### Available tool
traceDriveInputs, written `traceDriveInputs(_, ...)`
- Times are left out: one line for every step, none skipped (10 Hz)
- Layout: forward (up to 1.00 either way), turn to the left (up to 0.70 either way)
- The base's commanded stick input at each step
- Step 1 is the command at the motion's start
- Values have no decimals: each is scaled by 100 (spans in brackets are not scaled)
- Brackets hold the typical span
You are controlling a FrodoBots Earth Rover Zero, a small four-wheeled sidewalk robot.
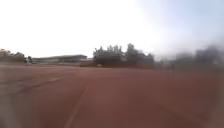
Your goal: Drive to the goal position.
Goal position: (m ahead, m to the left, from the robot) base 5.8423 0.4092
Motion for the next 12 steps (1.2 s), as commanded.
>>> traceDriveInputs(70, 0)
traceDriveInputs(70, 0)
traceDriveInputs(70, 0)
traceDriveInputs(70, 0)
traceDriveInputs(70, 0)
traceDriveInputs(70, 0)
traceDriveInputs(70, 0)
traceDriveInputs(70, 0)
traceDriveInputs(70, 0)
traceDriveInputs(70, 0)
traceDriveInputs(70, 0)
traceDriveInputs(70, 0)
